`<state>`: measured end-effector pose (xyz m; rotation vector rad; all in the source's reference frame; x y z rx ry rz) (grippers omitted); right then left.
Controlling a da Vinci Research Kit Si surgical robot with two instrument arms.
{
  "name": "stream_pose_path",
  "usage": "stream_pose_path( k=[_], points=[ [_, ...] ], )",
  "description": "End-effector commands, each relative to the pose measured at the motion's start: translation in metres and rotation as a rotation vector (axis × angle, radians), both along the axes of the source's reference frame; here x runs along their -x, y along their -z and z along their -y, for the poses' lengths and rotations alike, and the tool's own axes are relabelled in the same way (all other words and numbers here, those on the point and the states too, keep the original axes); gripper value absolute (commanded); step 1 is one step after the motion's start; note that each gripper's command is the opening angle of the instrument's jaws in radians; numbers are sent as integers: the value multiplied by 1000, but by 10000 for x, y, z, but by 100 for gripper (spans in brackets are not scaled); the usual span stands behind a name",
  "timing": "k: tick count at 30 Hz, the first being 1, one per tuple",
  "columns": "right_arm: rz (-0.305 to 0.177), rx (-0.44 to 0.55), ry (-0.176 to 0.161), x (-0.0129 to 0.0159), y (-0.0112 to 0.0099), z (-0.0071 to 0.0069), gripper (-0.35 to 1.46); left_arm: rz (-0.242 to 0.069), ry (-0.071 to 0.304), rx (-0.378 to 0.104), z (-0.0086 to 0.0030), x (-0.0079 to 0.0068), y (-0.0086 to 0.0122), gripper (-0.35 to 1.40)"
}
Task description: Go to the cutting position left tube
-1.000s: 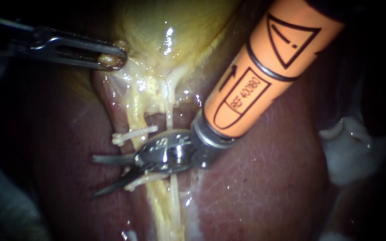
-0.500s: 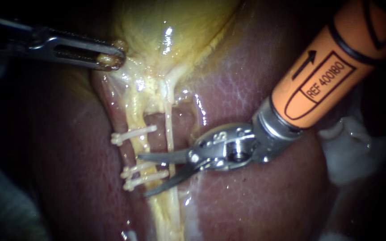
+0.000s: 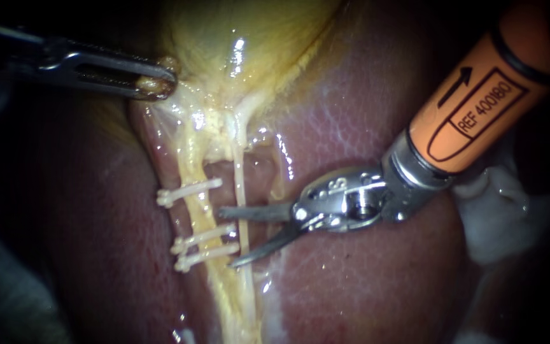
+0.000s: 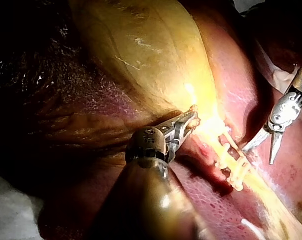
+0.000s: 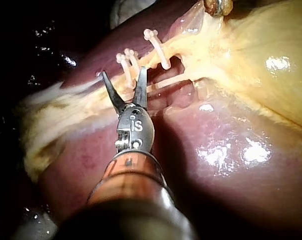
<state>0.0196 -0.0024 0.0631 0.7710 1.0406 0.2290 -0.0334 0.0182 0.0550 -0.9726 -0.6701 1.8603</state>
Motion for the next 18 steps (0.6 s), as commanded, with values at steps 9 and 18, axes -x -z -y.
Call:
stream_pose_path(
  k=[9, 18],
  points=[
    [23, -52, 0, 5, -53, -1, 143, 0, 0, 0, 0, 0, 0, -35],
    [18, -86, 2, 6, -69, -7, 143, 0, 0, 0, 0, 0, 0, -35]
  ],
)
